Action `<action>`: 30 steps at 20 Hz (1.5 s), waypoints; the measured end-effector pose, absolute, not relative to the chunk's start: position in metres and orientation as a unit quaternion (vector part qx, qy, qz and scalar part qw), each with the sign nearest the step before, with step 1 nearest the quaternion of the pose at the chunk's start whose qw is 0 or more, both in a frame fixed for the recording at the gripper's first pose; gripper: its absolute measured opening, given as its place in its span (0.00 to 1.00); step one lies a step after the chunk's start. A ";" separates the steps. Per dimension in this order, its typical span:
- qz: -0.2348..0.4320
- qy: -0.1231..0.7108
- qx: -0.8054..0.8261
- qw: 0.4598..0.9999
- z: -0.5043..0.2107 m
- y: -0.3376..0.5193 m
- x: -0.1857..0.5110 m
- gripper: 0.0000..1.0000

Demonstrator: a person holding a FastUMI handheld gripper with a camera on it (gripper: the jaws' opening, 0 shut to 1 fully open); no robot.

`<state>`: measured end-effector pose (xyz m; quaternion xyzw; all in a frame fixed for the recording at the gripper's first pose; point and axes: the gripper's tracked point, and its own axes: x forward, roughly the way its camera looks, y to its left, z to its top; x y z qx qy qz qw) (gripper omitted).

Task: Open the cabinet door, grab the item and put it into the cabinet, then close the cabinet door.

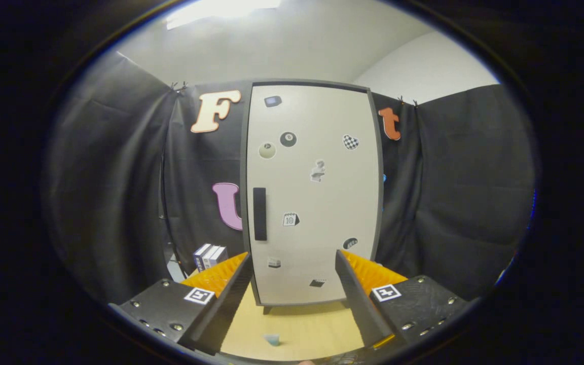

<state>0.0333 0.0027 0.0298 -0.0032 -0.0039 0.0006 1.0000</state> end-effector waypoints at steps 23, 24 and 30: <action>0.052 0.014 0.002 0.999 0.016 0.086 0.242 0.97; 0.051 0.011 0.006 0.999 0.017 0.088 0.247 0.97; 0.050 0.017 0.027 0.998 0.015 0.091 0.265 0.61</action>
